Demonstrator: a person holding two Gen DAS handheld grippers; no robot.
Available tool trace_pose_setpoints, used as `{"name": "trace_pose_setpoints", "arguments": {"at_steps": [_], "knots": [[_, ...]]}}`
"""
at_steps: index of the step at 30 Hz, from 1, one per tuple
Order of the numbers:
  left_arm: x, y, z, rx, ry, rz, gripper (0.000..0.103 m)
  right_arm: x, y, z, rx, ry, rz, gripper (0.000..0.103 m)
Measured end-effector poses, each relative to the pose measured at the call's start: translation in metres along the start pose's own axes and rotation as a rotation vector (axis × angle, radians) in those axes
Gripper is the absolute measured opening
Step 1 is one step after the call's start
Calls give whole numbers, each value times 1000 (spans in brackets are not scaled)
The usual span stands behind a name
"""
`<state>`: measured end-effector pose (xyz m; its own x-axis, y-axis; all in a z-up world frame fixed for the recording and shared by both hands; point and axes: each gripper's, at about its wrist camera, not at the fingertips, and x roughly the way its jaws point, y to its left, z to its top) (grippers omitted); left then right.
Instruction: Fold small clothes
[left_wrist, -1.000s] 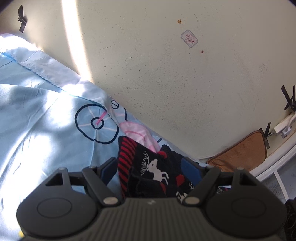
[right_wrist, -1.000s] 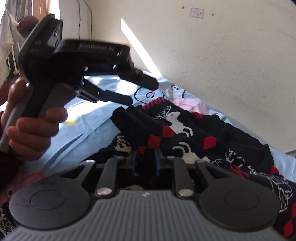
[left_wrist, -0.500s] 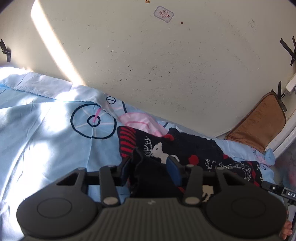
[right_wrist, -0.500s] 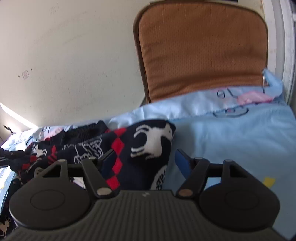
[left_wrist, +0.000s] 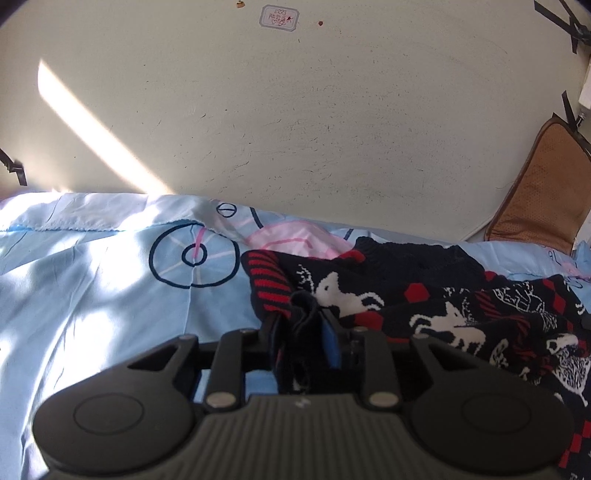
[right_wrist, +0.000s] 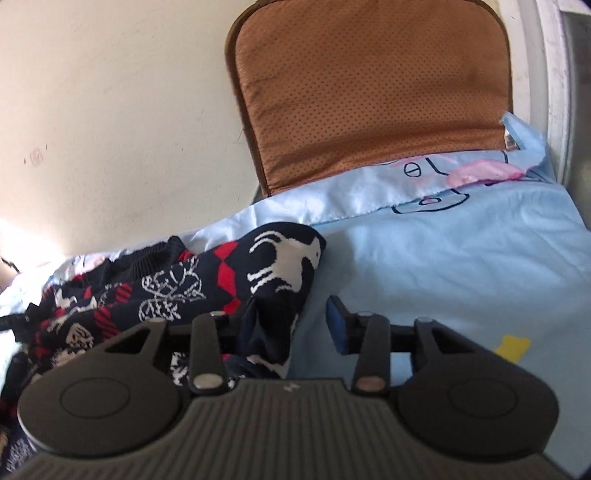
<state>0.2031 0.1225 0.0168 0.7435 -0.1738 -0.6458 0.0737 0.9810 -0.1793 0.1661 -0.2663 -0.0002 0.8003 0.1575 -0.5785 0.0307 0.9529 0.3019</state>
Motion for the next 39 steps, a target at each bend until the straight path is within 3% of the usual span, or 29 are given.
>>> {"name": "trace_pose_setpoints", "arguments": {"at_steps": [4, 8, 10, 12, 14, 16, 20, 23, 28, 31, 34, 35, 36, 39], "knots": [[2, 4, 1, -15, 1, 16, 28, -9, -5, 0, 66, -8, 45, 49], [1, 3, 1, -8, 10, 44, 35, -3, 7, -6, 27, 29, 55, 51], [-5, 6, 5, -27, 15, 52, 50, 3, 10, -6, 12, 38, 46, 51], [-12, 11, 9, -48, 19, 2, 82, 5, 8, -1, 20, 21, 39, 53], [-16, 13, 11, -62, 41, -85, 103, 7, 2, 4, 50, 8, 39, 58], [-19, 10, 12, -47, 56, -121, 103, 10, -5, 5, 89, 20, 46, 61], [-30, 3, 9, -5, 68, -92, 103, 16, -11, -3, 130, 58, 75, 62], [-54, -2, -5, 41, 48, -72, 103, 14, -13, -8, 144, 32, 107, 65], [-70, -24, -36, 145, 30, 109, 96, 14, -18, -10, 187, -3, 146, 67], [-55, -40, -47, 208, 35, 234, 86, 13, -22, -12, 215, -7, 168, 67], [-44, -48, -53, 225, 13, 256, 67, 13, -28, -13, 247, -11, 195, 67], [-44, -50, -55, 234, -8, 274, 52, 14, -30, -14, 260, -12, 203, 67], [-44, -50, -56, 233, -14, 282, 43, 14, -32, -14, 266, -12, 208, 67], [-53, -34, -58, 118, -33, 296, 36, 14, -32, -14, 268, -13, 211, 67]]}}
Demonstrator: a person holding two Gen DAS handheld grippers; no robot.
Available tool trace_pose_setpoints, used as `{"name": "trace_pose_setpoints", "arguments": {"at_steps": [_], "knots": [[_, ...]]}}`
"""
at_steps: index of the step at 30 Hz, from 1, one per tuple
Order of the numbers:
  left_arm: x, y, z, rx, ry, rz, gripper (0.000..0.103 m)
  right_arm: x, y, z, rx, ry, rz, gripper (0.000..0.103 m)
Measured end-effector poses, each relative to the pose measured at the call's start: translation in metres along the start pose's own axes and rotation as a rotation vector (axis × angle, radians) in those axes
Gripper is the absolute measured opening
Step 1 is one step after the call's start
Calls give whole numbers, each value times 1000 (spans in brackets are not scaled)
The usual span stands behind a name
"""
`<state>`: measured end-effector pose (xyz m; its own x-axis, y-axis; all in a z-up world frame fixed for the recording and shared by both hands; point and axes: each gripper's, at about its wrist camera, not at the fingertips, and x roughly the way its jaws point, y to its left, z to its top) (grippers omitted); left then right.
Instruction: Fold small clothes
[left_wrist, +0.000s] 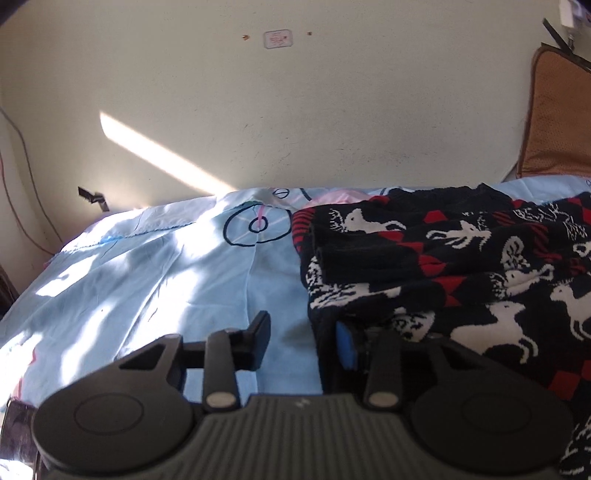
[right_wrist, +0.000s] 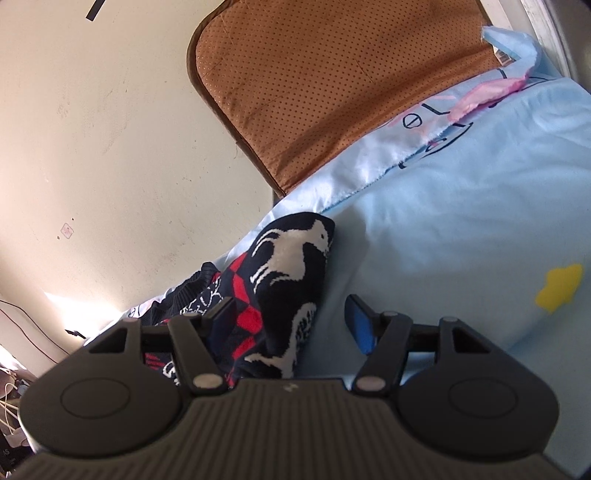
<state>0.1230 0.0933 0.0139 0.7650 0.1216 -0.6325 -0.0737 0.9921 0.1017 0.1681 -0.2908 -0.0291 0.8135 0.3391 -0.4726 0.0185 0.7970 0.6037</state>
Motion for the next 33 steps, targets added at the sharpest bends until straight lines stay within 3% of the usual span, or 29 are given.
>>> {"name": "trace_pose_setpoints", "arguments": {"at_steps": [2, 4, 6, 10, 13, 15, 17, 20, 23, 26, 28, 29, 30, 32, 33], "knots": [[0, 21, -5, -126, 16, -19, 36, 0, 0, 0, -7, 0, -2, 67], [1, 47, -10, -286, 36, -102, 36, 0, -1, -1, -12, 4, 5, 68], [2, 61, -12, -374, 42, -163, 36, 0, 1, -2, -25, 7, 6, 69], [2, 72, -14, -429, 52, -250, 48, 1, 3, -3, -40, 8, 0, 69], [-14, 82, -15, -471, 90, -362, 62, -3, -1, 0, -25, -5, 1, 69], [-29, 91, -11, -467, 45, -400, 80, -14, 3, 9, -84, -70, -3, 70], [-38, 97, 8, -430, -25, -342, 89, -14, 12, 22, -164, -83, 28, 70], [-20, 88, 47, -329, -54, -325, 95, 17, 44, 50, -313, 40, 72, 70], [23, 64, 74, -232, 4, -346, 97, 68, 80, 64, -424, 185, 113, 68], [59, 43, 78, -192, 65, -319, 92, 131, 105, 67, -435, 344, 79, 68], [79, 34, 71, -173, 108, -257, 74, 164, 114, 63, -437, 408, 47, 67], [87, 32, 65, -161, 131, -245, 51, 177, 117, 59, -436, 438, 30, 65], [90, 31, 61, -150, 128, -243, 46, 188, 118, 56, -432, 458, 21, 59], [87, 28, 55, -101, 92, -223, 39, 200, 119, 51, -424, 492, 25, 34], [83, 26, 54, -83, 78, -220, 32, 200, 120, 49, -429, 489, 39, 13]]}}
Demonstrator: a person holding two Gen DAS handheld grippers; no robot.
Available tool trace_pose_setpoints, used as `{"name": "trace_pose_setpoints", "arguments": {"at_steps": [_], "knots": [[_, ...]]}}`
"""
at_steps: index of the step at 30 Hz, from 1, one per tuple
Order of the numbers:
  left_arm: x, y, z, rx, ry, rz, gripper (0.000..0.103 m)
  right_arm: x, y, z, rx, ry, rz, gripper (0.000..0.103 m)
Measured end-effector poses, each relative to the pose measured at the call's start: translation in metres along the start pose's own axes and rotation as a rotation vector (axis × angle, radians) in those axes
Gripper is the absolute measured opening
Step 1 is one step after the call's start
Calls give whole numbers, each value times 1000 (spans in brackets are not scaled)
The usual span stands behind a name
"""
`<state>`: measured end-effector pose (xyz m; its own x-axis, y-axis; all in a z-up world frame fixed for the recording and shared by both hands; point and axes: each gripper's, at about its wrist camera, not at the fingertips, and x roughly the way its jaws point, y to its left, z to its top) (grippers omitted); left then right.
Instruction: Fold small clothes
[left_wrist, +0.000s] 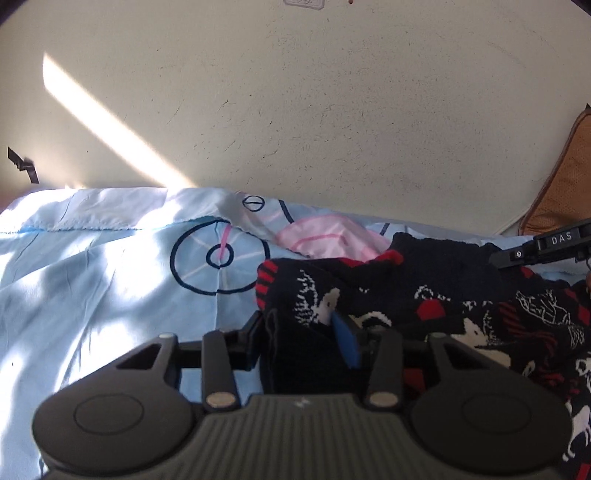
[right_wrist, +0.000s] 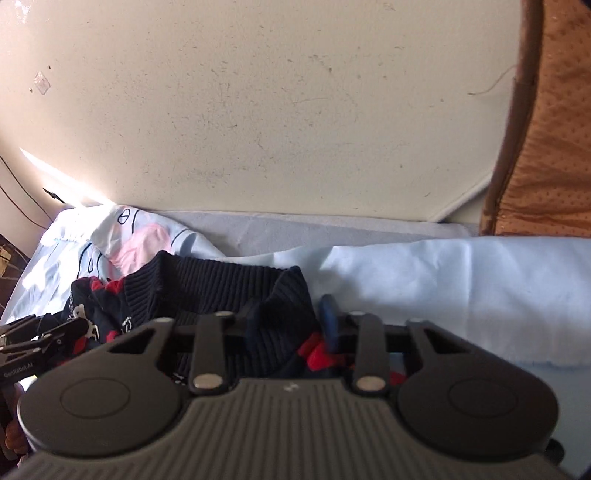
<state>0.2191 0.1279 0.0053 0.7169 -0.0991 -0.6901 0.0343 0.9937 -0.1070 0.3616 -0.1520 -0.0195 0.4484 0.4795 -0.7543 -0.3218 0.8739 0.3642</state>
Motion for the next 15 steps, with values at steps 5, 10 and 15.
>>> {"name": "trace_pose_setpoints", "arguments": {"at_steps": [5, 10, 15], "knots": [[-31, 1, 1, 4, -69, -33, 23, -48, 16, -10, -22, -125, 54, 11], [-87, -2, -14, 15, -193, -78, 19, -134, 43, -39, -91, -255, 123, 11], [-140, -7, -57, 31, -268, -91, 20, -209, 70, -129, -168, -328, 186, 11]]}}
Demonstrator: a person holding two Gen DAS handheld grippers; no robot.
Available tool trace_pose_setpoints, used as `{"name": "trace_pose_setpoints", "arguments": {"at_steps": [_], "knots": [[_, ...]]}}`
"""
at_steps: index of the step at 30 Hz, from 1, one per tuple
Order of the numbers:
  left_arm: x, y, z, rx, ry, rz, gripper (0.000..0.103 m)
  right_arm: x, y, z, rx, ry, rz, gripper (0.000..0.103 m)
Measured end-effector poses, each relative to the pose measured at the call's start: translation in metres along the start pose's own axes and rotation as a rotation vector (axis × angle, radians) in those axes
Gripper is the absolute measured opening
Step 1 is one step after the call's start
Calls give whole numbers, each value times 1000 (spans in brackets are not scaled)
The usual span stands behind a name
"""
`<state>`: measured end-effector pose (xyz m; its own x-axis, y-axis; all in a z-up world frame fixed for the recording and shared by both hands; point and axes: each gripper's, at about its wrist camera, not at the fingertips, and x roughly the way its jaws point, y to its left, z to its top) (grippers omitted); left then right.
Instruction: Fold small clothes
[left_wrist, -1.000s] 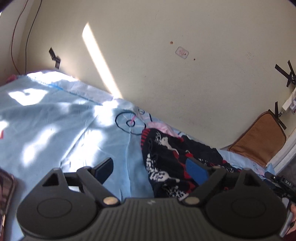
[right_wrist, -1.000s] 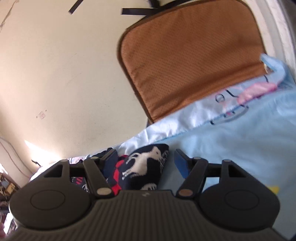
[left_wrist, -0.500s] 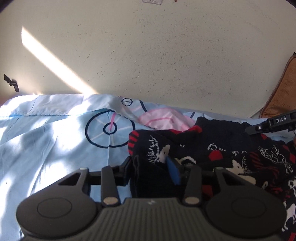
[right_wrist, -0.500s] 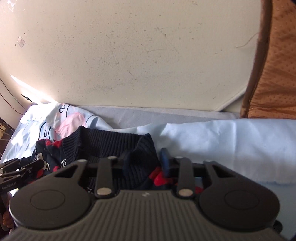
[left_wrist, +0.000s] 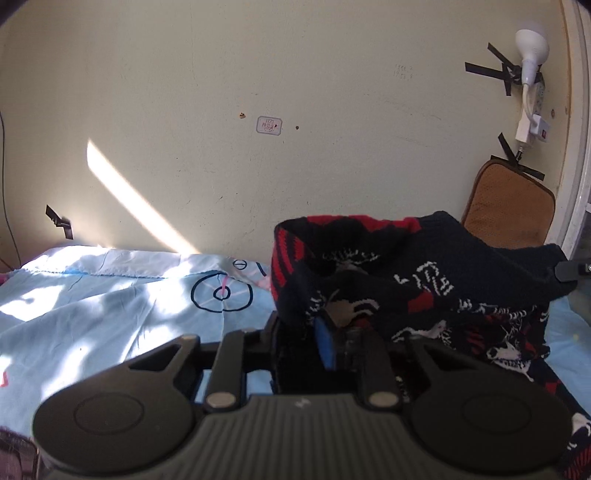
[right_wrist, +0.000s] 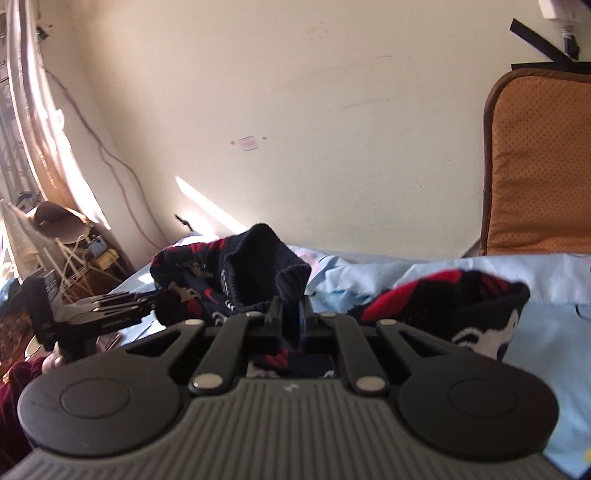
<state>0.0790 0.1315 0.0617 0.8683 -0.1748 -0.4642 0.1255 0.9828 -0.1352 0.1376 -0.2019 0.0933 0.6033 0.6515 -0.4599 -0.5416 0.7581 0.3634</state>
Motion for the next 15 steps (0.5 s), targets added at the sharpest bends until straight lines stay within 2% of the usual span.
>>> {"name": "trace_pose_setpoints", "arguments": {"at_steps": [2, 4, 6, 9, 10, 11, 12, 15], "knots": [[-21, 1, -17, -20, 4, -8, 22, -28, 16, -35, -19, -11, 12, 11], [-39, 1, -37, -46, 35, -15, 29, -44, 27, -72, -17, 9, 20, 11], [-51, 4, -56, -75, 96, -34, 58, -44, 37, -112, -4, 70, 25, 13], [-72, 13, -77, -130, 160, -75, 68, -50, 34, -145, 77, 94, 0, 17], [-80, 17, -82, -153, 163, -91, 73, -56, 31, -149, 111, 86, 8, 20], [-89, 22, -85, -177, 156, -109, 85, -64, 28, -151, 143, 52, 9, 22], [-102, 28, -89, -204, 136, -130, 93, -73, 25, -151, 162, 17, 3, 24], [-124, 41, -87, -260, 80, -183, 97, -102, 8, -146, 249, -118, -51, 37]]}}
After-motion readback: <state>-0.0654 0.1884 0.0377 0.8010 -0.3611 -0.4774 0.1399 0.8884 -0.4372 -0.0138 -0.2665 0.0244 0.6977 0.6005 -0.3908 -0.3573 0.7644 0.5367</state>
